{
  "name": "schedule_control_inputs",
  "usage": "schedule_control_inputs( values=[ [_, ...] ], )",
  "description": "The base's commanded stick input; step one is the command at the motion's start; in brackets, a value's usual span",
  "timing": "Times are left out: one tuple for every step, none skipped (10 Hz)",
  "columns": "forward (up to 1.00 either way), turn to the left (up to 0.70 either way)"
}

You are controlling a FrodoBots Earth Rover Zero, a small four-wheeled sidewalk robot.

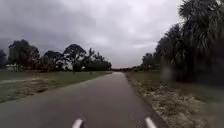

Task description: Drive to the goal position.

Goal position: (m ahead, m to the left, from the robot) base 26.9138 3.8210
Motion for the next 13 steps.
schedule_control_inputs(
  values=[
    [0.84,0.03],
    [0.84,0.03],
    [0.84,0.03],
    [0.84,0.03],
    [0.84,0.03],
    [0.84,0.03],
    [0.84,0.03],
    [0.84,0.03],
    [0.84,0.03],
    [0.84,0.03],
    [0.84,0.03],
    [0.84,0.03],
    [0.84,0.03]
  ],
)
